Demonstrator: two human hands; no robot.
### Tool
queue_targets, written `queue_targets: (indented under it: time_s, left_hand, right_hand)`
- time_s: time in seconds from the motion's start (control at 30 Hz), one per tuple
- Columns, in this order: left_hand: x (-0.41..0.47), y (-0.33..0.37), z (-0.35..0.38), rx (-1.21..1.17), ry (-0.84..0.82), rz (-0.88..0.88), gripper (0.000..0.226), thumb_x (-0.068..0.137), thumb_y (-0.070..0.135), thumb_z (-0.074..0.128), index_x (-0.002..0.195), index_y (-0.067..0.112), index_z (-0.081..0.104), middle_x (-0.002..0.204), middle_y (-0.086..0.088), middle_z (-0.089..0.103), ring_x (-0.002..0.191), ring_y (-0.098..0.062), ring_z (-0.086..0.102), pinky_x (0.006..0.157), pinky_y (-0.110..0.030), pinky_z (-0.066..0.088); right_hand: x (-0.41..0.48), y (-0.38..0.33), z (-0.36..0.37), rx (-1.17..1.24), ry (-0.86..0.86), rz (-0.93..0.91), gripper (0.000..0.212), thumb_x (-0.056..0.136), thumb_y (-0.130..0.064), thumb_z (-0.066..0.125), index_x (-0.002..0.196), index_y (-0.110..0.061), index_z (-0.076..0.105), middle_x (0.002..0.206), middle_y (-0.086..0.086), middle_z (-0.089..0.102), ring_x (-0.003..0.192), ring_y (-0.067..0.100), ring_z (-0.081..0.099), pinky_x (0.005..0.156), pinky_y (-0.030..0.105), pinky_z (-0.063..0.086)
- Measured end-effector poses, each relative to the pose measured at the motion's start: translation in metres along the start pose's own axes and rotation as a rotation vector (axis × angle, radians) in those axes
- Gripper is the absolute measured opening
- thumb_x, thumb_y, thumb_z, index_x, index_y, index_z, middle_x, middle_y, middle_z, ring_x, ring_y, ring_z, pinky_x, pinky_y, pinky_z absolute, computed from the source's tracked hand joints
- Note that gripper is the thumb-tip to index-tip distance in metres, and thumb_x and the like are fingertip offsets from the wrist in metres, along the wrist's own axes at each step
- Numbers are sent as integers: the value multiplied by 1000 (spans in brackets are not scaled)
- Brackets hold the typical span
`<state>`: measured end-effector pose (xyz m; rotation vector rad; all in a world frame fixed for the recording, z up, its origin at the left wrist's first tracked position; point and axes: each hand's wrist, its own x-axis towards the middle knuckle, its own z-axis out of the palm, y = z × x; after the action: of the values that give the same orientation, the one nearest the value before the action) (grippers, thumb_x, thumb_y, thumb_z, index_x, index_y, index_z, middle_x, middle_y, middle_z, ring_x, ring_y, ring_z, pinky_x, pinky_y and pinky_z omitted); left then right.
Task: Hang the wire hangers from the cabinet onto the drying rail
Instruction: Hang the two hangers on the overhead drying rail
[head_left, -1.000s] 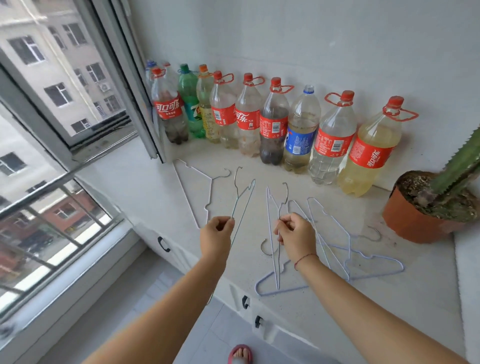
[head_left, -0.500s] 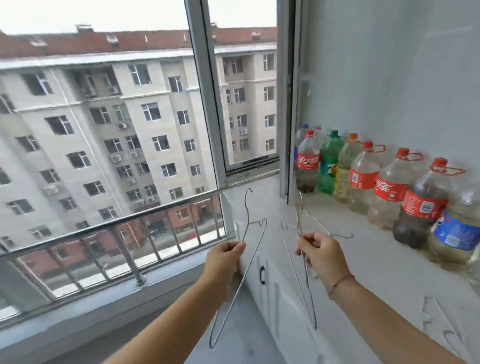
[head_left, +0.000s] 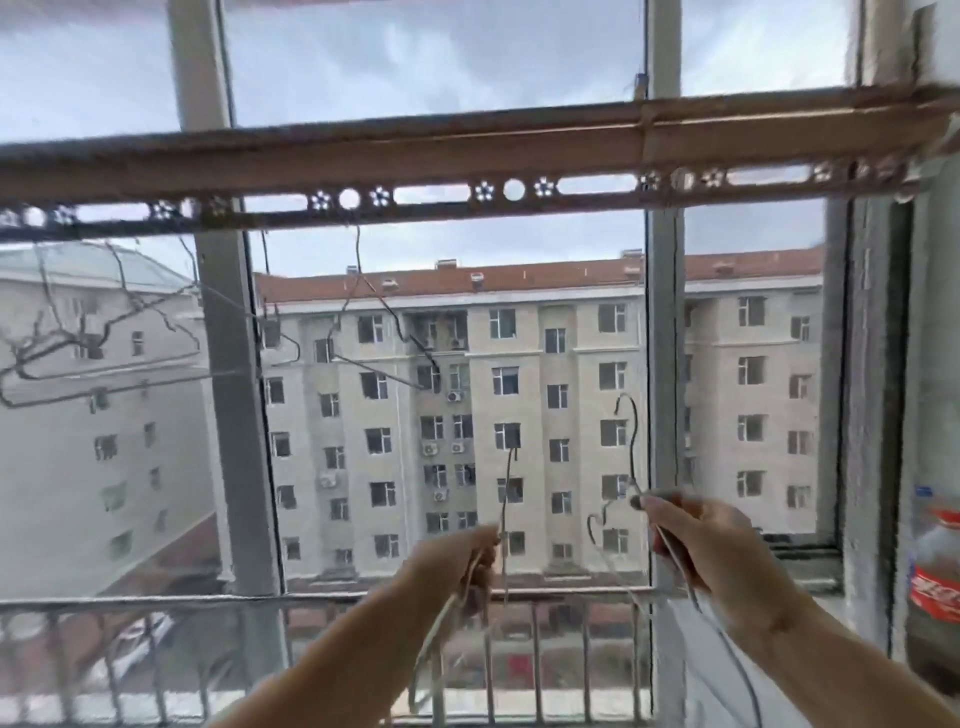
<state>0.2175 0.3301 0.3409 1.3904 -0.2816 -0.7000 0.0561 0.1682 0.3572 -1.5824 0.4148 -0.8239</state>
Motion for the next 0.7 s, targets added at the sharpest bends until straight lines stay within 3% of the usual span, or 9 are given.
queue_targets:
  time_s: [0.3,0.5,0.6,0.7]
  left_hand:
    - [7,90,15,-42,31,436,18,91,15,55,74,11,57,54,1,45,46,-9,36,43,-21,28]
    - [16,128,49,-130,68,668,25,92,18,57,68,12,54,56,-2,42,49,-12,33,34,-15,26]
    - [21,140,58,-244,32,743,16,91,17,57,77,11,58,55,0,41,48,-10,31,43,-20,26]
    - [30,147,60,-297,41,775,11,91,19,58,90,10,63,56,1,44,49,-9,35,45,-21,29]
  right_hand:
    - [71,-98,59,-8,-24,-244,15,90,-15,55,88,-6,67,51,2,50,37,5,36,37,14,30]
    - [112,-149,71,-76,31,-380,20,90,-18,56,87,-2,68,49,1,50,35,5,37,33,13,30]
    - [125,-164,78,-121,44,-421,19,90,-18,56,77,-7,66,44,-4,50,30,2,36,33,12,31]
    - [137,-170,86,-139,67,-435,20,89,-18,57,80,-3,67,49,0,51,30,4,37,33,14,32]
